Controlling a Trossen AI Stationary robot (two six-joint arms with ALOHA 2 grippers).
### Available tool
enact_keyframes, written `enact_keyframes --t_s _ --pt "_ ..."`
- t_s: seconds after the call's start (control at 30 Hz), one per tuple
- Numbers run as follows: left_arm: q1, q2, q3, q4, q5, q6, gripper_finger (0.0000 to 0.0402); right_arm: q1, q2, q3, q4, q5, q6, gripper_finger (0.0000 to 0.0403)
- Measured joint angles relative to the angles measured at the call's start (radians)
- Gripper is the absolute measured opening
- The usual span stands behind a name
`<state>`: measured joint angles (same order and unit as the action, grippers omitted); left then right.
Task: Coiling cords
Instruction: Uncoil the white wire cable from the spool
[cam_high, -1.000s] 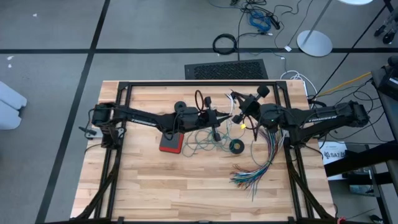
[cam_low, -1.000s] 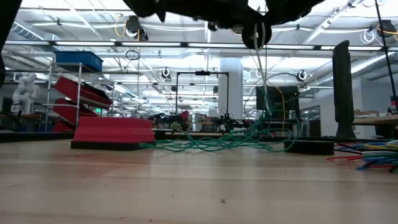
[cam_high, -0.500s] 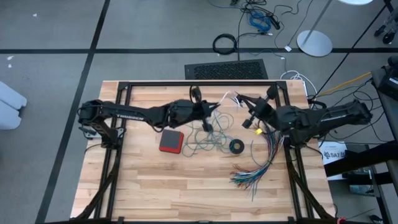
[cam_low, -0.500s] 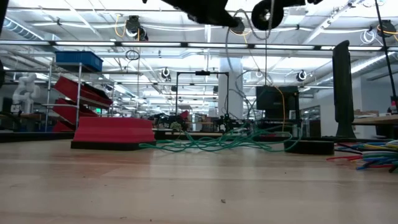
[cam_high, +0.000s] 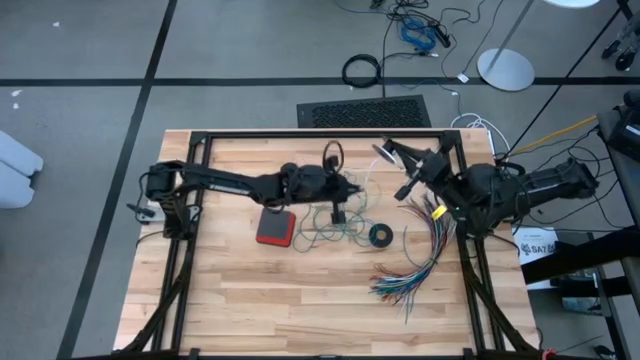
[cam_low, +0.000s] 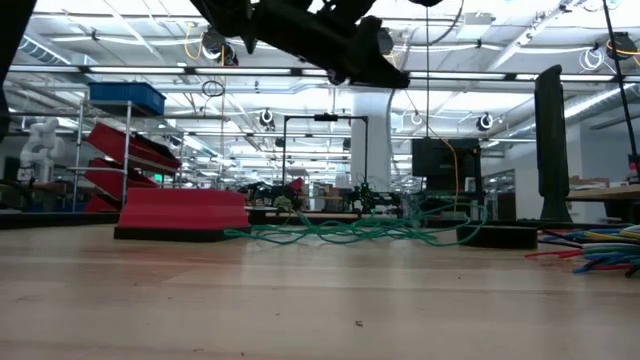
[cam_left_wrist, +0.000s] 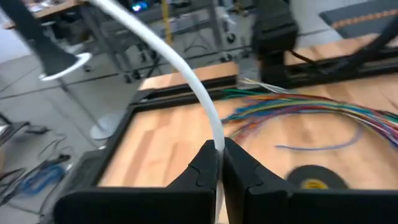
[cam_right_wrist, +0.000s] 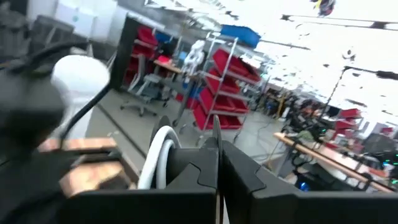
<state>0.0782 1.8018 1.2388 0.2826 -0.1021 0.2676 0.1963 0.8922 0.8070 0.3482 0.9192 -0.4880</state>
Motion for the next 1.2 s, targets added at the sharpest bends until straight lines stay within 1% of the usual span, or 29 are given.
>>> enact_keyframes --t_s 0.07,0.17,0.27,0.37,0.5,0.53,0.7,0.83,0.9,1.03,1.2 --pt "-0.020 0.009 0.008 -0.004 0.025 0.003 0.0006 -0.019 0.006 0.000 0.040 0.004 -0.030 0.0000" --pt "-0.050 0.009 0.015 0.004 0.053 0.009 0.0006 -0.053 0.014 0.001 0.038 0.045 -0.079 0.0000" --pt "-0.079 -0.003 0.015 -0.009 0.051 0.045 0.0006 -0.084 0.019 0.001 -0.025 0.078 -0.092 0.0000" --pt "-0.102 -0.040 0.015 -0.031 0.043 0.070 0.0006 -0.106 0.015 0.001 -0.118 0.083 -0.060 0.0000" --pt "-0.121 -0.108 0.015 -0.089 -0.021 0.103 0.0006 -0.113 0.003 0.001 -0.254 0.125 -0.002 0.0000" --pt "-0.126 -0.132 0.015 -0.125 -0.041 0.115 0.0006 -0.113 0.001 0.001 -0.285 0.130 0.014 0.0000" --pt "-0.133 -0.236 0.015 -0.201 -0.164 0.176 0.0006 -0.107 -0.035 0.001 -0.428 0.126 0.115 0.0000" --pt "-0.113 -0.289 0.015 -0.255 -0.249 0.211 0.0006 -0.084 -0.069 0.001 -0.506 0.087 0.184 0.0000" --pt "-0.090 -0.300 0.015 -0.283 -0.269 0.210 0.0007 -0.067 -0.084 0.001 -0.514 0.056 0.208 0.0000" --pt "-0.036 -0.287 0.015 -0.343 -0.278 0.184 0.0019 -0.020 -0.108 0.001 -0.512 0.012 0.217 0.0000" --pt "0.039 -0.239 0.015 -0.419 -0.275 0.126 0.0022 0.032 -0.129 0.001 -0.480 0.009 0.216 0.0000"
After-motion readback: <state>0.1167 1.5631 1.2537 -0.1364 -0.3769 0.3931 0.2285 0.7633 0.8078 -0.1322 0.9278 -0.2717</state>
